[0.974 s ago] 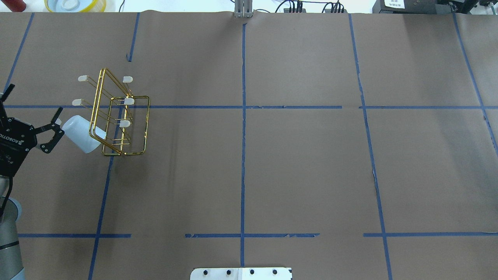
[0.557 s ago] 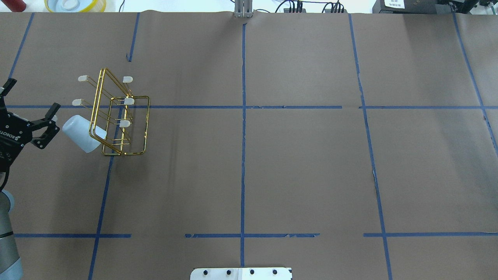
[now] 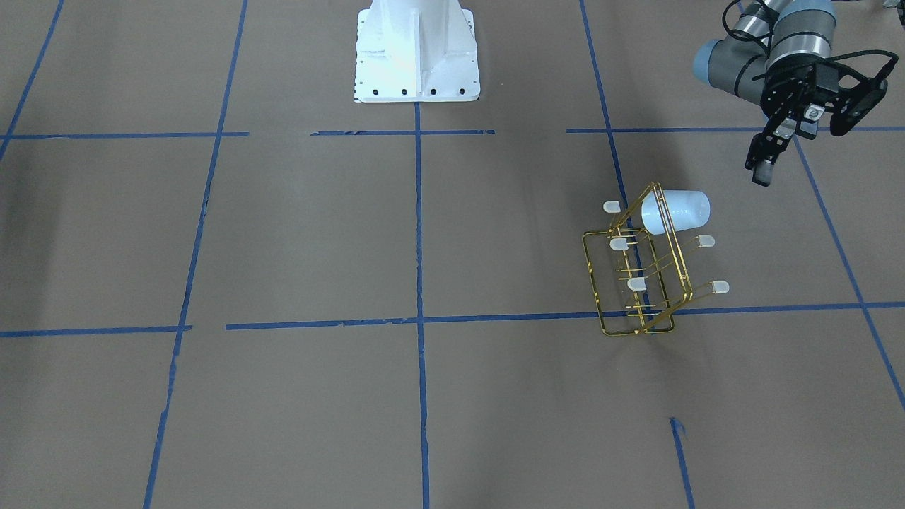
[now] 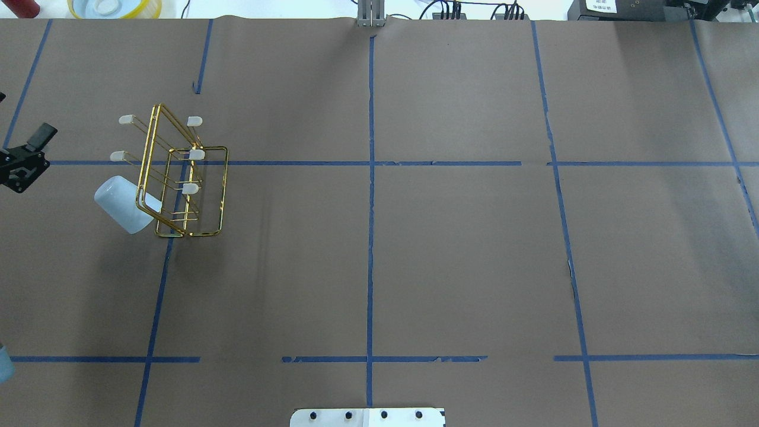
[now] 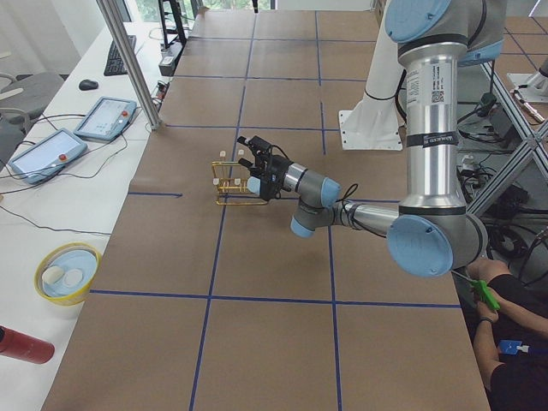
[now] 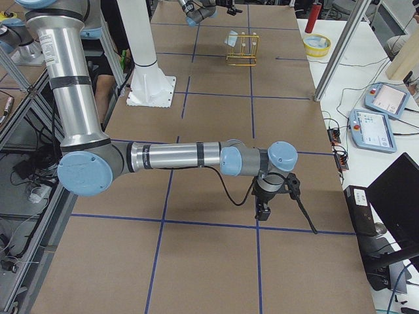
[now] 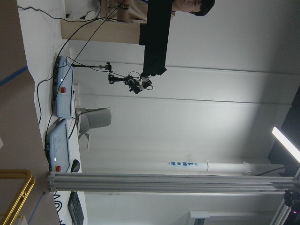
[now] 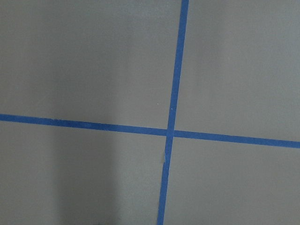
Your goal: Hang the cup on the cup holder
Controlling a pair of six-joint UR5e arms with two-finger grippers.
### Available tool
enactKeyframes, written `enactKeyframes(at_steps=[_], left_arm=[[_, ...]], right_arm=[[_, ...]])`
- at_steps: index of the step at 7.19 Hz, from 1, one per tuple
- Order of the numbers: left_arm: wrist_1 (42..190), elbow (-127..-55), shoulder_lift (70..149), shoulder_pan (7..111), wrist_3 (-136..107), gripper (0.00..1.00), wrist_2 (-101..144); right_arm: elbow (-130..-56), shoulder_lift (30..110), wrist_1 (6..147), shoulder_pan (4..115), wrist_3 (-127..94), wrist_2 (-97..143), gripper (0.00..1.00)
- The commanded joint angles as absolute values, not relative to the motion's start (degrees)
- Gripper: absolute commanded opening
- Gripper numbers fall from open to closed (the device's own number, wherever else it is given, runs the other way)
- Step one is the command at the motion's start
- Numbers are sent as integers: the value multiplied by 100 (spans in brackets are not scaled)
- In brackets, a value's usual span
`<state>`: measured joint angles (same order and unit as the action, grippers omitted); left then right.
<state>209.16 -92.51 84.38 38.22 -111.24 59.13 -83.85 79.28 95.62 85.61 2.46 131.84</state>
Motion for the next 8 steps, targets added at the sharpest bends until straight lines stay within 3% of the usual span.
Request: enactKeyframes(at_steps=[1,8], left_arm=[[20123,-9202,8446,4811,-10602,100,7025],[16195,-9176,9184,6802,-7563,100,8735]], right_arm=[[-8385,7928,9562,8561,246,13184,100],[-8385,7928,9562,8561,246,13184,100]])
